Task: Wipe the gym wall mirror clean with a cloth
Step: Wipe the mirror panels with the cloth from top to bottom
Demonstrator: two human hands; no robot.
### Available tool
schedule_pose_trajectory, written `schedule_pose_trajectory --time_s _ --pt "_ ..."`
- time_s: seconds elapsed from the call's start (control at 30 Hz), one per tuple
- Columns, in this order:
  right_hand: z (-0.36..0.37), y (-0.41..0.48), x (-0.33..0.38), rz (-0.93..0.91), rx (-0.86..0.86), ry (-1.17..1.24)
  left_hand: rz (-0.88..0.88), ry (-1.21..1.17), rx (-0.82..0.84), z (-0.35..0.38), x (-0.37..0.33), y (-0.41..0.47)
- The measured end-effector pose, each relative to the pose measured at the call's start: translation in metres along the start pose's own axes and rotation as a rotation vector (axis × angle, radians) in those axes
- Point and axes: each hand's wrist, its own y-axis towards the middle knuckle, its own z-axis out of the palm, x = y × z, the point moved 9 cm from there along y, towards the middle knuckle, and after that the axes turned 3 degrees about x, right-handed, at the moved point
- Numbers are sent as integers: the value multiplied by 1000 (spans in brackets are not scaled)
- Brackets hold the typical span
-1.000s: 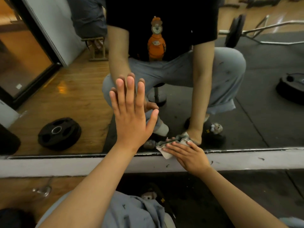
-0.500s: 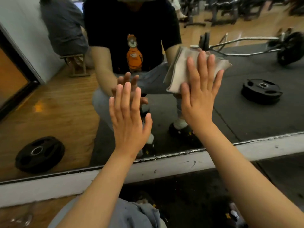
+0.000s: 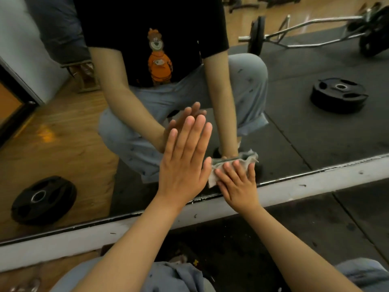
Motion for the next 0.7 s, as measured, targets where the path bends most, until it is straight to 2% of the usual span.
schedule_pose_trajectory --time_s 0.17,0.3,0.43,0.53,0.7 --pt "24 -48 -4 13 123 -16 2 41 30 8 0 2" --pt "27 -45 -2 117 160 39 0 26 9 7 -4 4" --pt "18 -37 -1 128 189 89 -48 -17 7 4 -6 7" --pt "1 -8 -3 154 135 101 -80 -73 -13 -5 -8 7" --pt "-55 94 -9 256 -13 202 -22 -52 -60 -29 -4 13"
